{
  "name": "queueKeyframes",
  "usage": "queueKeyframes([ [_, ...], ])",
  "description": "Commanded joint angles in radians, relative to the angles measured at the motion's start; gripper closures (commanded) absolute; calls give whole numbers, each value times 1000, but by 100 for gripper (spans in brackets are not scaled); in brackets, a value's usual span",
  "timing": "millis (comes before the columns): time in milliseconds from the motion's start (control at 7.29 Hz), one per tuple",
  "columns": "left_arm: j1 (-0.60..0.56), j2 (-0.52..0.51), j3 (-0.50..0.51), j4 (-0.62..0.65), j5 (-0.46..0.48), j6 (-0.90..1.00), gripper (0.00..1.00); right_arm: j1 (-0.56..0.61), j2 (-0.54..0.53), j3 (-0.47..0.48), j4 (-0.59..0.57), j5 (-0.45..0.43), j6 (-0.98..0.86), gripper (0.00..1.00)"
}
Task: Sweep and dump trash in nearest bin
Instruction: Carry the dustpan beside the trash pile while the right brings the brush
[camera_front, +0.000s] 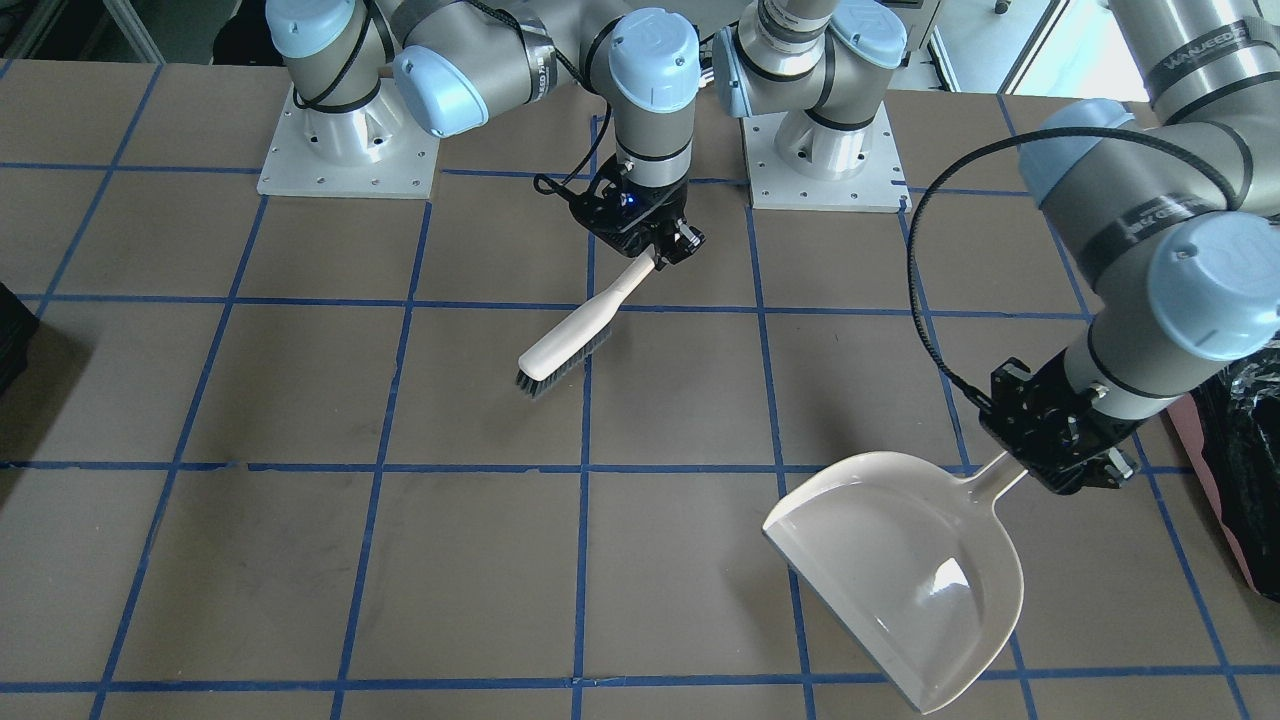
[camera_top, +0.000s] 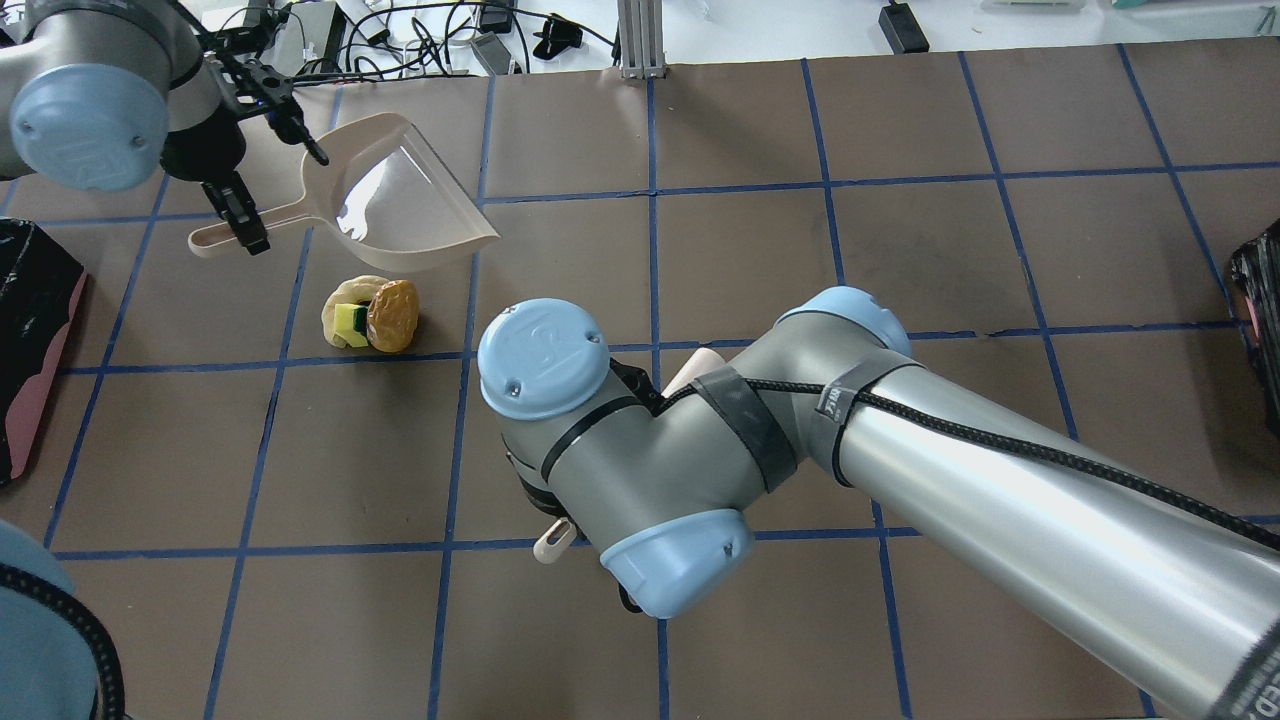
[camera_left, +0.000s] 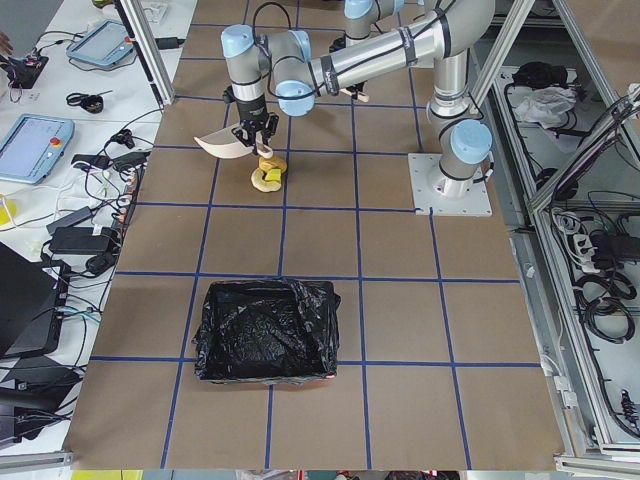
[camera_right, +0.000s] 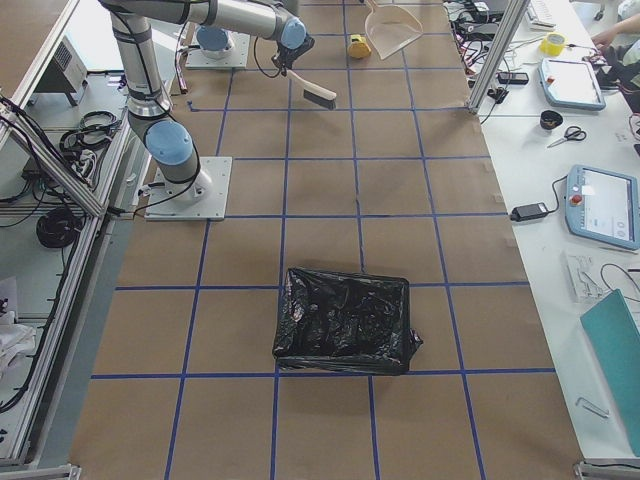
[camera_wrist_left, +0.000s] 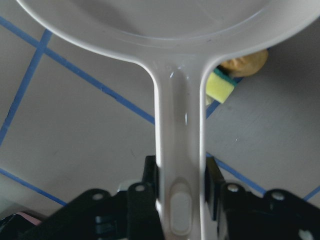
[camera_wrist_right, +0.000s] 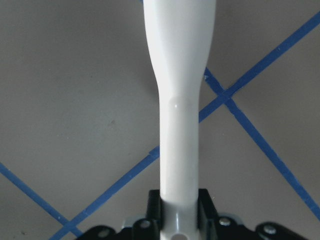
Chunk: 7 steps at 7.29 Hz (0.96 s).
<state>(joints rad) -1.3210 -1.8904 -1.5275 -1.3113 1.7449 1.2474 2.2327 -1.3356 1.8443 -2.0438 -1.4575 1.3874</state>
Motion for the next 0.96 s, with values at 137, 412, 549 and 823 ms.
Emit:
queueKeyframes([
  [137,191,13,-19,3,-4,396,100,43,155,-208,39,20,74,100],
  [412,305,-9,-19,55,-16,638,100,76,267,-354,40,25,119,100],
  [549,334,-30,-20,146,-15,743,100,111,327,-434,42,23,157,100],
  [823,339,-67,-22,178,-16,893,100,169,448,-580,40,23,168,100],
])
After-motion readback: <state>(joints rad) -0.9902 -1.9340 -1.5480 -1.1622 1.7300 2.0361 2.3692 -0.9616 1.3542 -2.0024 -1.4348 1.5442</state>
